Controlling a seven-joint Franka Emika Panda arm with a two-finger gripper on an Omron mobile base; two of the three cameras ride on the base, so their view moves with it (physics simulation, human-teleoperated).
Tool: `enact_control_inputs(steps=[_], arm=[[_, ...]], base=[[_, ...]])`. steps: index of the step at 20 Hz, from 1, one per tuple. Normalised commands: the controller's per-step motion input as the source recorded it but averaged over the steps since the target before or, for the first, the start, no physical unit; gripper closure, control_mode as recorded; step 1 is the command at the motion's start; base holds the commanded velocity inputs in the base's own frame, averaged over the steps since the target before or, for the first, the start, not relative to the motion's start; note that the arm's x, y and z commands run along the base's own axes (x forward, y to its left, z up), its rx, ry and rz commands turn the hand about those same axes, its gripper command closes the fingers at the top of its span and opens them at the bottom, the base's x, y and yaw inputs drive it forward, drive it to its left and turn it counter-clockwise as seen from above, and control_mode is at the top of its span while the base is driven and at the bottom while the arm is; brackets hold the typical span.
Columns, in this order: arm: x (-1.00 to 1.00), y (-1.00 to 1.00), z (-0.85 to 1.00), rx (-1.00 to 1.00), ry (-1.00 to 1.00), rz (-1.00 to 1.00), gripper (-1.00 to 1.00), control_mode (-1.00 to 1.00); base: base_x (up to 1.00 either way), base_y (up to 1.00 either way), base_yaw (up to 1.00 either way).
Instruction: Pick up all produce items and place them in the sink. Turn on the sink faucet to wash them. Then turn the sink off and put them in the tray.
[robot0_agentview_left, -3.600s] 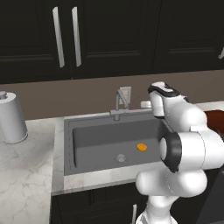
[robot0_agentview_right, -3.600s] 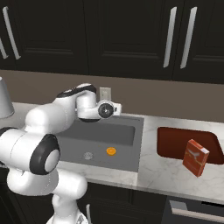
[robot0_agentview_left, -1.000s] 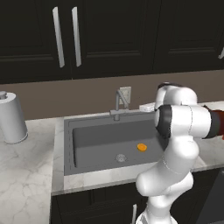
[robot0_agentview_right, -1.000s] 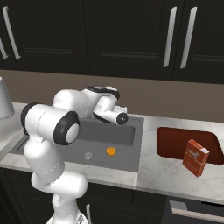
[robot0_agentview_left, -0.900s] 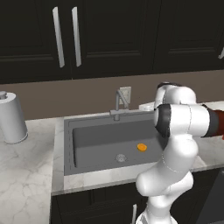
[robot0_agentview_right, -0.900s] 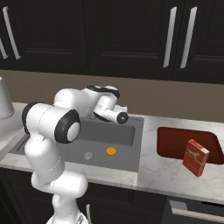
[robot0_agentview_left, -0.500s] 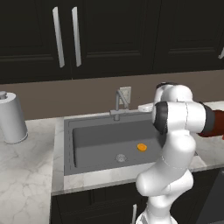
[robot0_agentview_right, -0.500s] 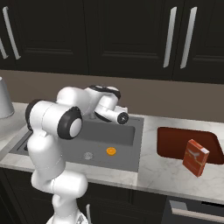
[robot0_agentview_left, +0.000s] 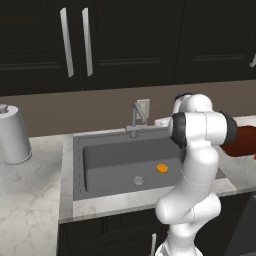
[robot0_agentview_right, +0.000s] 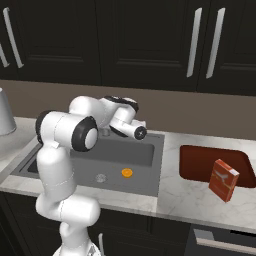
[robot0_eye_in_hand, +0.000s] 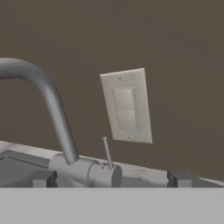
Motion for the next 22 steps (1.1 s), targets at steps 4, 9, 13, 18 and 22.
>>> enact_control_inputs(steps=[4,9,13,18,22], arm=[[0.20,0.11,-0.15,0.00,0.00,0.00,-1.00,-1.00],[0.16,0.16,-0.10,0.00,0.00,0.00,-1.00,-1.00],[0.17,0.13,-0.09,0.00,0.00,0.00,-1.00,-1.00],[0.20,0.13,-0.09,0.00,0.00,0.00,-1.00,-1.00],[0.18,0.11,-0.08,0.00,0.00,0.00,-1.00,-1.00]], base=[[0.00,0.00,0.00],[0.00,0.00,0.00],[0.00,0.00,0.00],[0.00,0.00,0.00],[0.00,0.00,0.00]])
